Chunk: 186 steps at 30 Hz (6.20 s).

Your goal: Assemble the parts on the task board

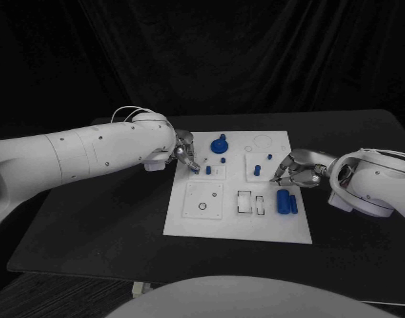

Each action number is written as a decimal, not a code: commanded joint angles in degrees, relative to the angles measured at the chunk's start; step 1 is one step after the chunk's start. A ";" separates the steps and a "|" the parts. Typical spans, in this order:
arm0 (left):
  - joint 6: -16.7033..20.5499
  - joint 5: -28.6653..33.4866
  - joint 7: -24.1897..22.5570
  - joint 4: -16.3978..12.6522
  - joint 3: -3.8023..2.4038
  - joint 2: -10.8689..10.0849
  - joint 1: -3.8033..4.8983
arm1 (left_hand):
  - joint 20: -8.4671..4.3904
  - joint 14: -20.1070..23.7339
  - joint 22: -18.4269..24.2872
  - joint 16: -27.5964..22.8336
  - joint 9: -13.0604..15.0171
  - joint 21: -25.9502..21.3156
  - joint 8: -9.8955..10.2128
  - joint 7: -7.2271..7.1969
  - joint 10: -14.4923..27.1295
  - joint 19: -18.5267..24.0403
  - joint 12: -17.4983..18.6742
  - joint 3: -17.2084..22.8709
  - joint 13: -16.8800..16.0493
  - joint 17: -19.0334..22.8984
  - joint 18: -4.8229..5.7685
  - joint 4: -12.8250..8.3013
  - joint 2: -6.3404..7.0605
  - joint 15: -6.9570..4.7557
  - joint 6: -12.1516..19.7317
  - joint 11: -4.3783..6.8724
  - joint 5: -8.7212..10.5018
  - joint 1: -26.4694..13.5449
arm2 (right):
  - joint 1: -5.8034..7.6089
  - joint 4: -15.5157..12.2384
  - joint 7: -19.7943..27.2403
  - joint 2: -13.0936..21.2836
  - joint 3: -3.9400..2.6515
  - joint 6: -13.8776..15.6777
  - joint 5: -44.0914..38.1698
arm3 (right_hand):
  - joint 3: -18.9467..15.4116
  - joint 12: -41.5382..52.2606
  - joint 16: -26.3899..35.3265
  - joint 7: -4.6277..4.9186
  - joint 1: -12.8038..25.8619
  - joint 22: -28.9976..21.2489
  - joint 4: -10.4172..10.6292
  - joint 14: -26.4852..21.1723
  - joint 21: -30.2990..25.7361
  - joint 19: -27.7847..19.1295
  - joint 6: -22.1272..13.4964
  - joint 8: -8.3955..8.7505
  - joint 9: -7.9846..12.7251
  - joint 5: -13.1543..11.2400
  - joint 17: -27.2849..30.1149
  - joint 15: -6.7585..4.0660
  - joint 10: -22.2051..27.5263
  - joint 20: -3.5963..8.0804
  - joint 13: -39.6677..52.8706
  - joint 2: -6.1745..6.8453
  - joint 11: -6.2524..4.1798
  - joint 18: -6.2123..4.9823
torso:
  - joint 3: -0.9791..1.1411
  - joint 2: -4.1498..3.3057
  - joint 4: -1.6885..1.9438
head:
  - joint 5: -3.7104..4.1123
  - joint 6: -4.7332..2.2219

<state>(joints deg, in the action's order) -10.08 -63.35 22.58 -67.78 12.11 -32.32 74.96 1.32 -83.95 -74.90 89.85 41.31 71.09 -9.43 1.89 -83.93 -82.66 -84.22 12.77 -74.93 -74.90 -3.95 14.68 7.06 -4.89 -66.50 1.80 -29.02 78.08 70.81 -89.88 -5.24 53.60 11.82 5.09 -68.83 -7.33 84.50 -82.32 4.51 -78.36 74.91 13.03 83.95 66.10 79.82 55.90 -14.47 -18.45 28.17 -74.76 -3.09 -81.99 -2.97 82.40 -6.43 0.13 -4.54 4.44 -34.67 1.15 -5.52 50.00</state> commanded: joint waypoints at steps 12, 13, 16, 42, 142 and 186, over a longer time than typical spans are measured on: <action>-7.21 0.21 -0.56 -0.01 -0.07 0.44 2.54 | 0.09 -6.05 -9.82 0.15 0.49 -0.79 -0.41 0.35 -2.52 0.16 0.42 11.09 -10.48 -15.10 0.00 -10.40 0.10 -0.08 0.39 0.31 0.99 -0.48 | -0.13 -0.13 -0.83 -0.12 -0.03 -0.62 -0.07 | 0.52 -1.73 0.43 0.09 -3.60 7.92 -0.07 1.30 -0.27 -0.47 -0.26 0.35 0.09 0.25 0.18 -0.31 0.61 0.01 -7.28 -2.81 0.01 -0.73 | 0.01 0.03 -0.06 | -0.11 0.00; -8.23 0.36 -0.64 0.18 -0.07 0.56 2.61 | 0.10 -6.05 -9.78 0.15 0.53 -0.93 -0.41 0.37 -2.47 0.22 0.49 11.12 -10.43 -15.10 -0.03 -10.42 0.13 -0.06 0.44 0.30 1.09 -0.48 | -0.13 -0.14 -0.84 -0.10 -0.03 -0.62 -0.07 | 0.52 -1.73 0.43 0.09 -3.60 7.92 -0.07 1.30 -0.27 -0.47 -0.26 0.35 0.09 0.25 0.18 -0.31 0.61 0.01 -7.29 -2.81 0.01 -0.73 | 0.00 0.03 -0.05 | -0.06 0.00; -12.43 2.27 -0.73 1.38 -0.07 1.24 2.85 | 0.16 -6.05 -9.68 0.15 0.65 -1.35 -0.44 0.44 -2.32 0.44 0.72 11.26 -10.27 -15.10 -0.10 -10.48 0.13 0.01 0.61 0.22 1.45 -0.44 | -0.13 -0.18 -0.84 -0.03 -0.03 -0.60 -0.07 | 0.52 -1.73 0.43 0.09 -3.60 7.92 -0.07 1.30 -0.27 -0.47 -0.26 0.35 0.09 0.25 0.18 -0.31 0.61 0.01 -7.29 -2.81 0.01 -0.73 | 0.02 -0.01 -0.07 | -0.10 0.00; -18.30 5.87 -3.38 11.11 -0.08 8.41 3.09 | 0.54 -6.05 -9.61 0.15 1.39 -1.87 -0.50 1.05 -2.26 0.92 0.56 11.37 -10.46 -15.10 -0.15 -10.72 -0.53 0.48 2.10 -0.29 2.19 0.55 | -0.13 -0.11 -0.64 -0.58 -0.03 -1.00 -0.07 | 0.55 -1.81 0.53 0.12 -3.60 7.86 -0.07 1.24 -0.50 -0.56 -0.26 0.34 0.08 0.23 0.33 -0.30 0.70 0.00 -7.42 -2.74 0.03 -0.77 | 0.00 0.01 -0.03 | -0.12 0.00; -21.27 -1.19 -1.53 16.78 -0.08 12.81 1.04 | 0.79 -6.05 -9.59 0.15 1.85 -2.02 -0.68 1.38 -2.11 1.14 0.58 11.23 -10.49 -15.10 -0.19 -11.09 -0.60 0.76 2.61 -0.61 2.07 1.17 | -0.13 -0.43 -0.39 -0.44 -0.03 -0.73 -0.07 | 0.61 -2.01 0.72 0.13 -3.53 7.76 -0.03 1.14 -0.87 -0.68 -0.22 0.30 0.05 0.21 0.58 -0.27 0.90 -0.03 -7.74 -2.47 0.05 -0.81 | -0.01 0.02 -0.01 | -0.08 0.00; -20.37 -1.19 -1.29 16.79 -0.08 12.97 0.67 | 1.43 -6.05 -9.32 0.15 -0.34 -2.95 2.18 1.43 -1.45 1.84 0.84 3.59 -10.38 -15.10 -0.38 -5.42 -3.99 1.31 5.34 -1.05 21.50 -5.98 | -0.26 -0.06 -0.54 -0.78 -0.03 -1.14 -0.07 | 0.80 -2.10 0.84 0.13 -3.61 7.66 -0.07 1.09 -1.24 -0.80 -0.28 0.33 0.05 0.24 0.74 -0.28 0.98 -0.04 -7.88 -2.45 0.05 -0.87 | 0.01 0.02 0.00 | -0.21 0.00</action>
<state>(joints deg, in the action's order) -29.06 -65.00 21.97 -50.71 11.99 -19.57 75.95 2.66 -83.95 -74.90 89.85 40.90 68.52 -7.31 2.98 -84.12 -81.31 -83.59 16.62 -74.91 -74.90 -3.96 9.09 3.05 -3.87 -61.09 1.20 -7.49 72.57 70.71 -89.94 -5.23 52.86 11.82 4.44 -68.83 -6.86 84.13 -81.86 4.51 -79.39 74.90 12.89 83.91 65.21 79.42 55.90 -14.47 -18.45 28.14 -74.06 -2.98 -81.06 -2.98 82.41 -7.03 0.62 -4.48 4.43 -34.66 1.14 -5.72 50.01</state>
